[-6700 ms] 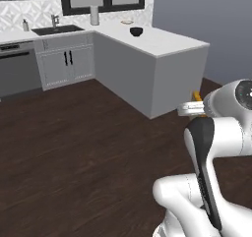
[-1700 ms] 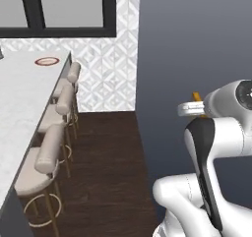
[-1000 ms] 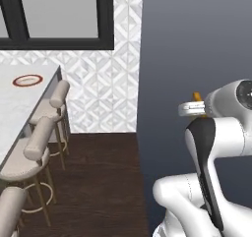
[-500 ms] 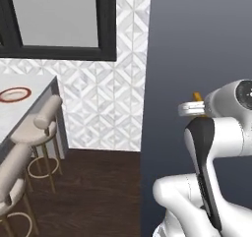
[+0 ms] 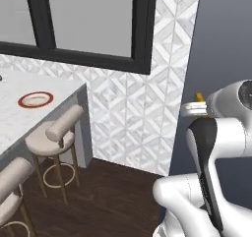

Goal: Start the toaster. Once the lever pops up, take the bread to the plate on the dining counter.

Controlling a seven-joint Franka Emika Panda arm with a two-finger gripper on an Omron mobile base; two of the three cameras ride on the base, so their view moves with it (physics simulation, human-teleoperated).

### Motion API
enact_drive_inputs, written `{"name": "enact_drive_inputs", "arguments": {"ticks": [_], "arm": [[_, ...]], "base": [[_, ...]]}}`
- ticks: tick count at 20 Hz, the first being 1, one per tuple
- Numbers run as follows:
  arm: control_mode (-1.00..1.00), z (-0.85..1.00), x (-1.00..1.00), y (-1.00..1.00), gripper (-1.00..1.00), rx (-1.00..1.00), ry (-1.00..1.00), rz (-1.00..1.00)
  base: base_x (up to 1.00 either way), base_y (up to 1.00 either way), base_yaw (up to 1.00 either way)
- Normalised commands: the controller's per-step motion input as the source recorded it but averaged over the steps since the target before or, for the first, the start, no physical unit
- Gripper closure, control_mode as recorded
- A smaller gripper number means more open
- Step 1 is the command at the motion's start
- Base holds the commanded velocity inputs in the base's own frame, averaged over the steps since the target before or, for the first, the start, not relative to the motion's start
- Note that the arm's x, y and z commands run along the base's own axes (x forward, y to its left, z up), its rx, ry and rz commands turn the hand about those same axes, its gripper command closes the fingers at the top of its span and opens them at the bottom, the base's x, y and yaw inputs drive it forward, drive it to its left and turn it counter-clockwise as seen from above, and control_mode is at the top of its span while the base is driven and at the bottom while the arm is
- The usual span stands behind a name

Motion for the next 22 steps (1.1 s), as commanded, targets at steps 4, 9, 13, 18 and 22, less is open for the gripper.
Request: {"name": "enact_drive_inputs", "arguments": {"ticks": [4,9,13,18,22], "arm": [[1.00,0.00,0.00,0.00,1.00,0.00,0.00,0.00],[1.00,0.00,0.00,0.00,1.00,0.00,0.00,0.00],[1.00,0.00,0.00,0.00,1.00,0.00,0.00,0.00],[1.00,0.00,0.00,0.00,1.00,0.00,0.00,0.00],[1.00,0.00,0.00,0.00,1.00,0.00,0.00,0.00]], "base": [[0.76,-0.46,0.63],[0.65,-0.32,0.69],[0.48,-0.25,0.72],[0.48,-0.16,0.68],[0.50,-0.23,0.59]]}}
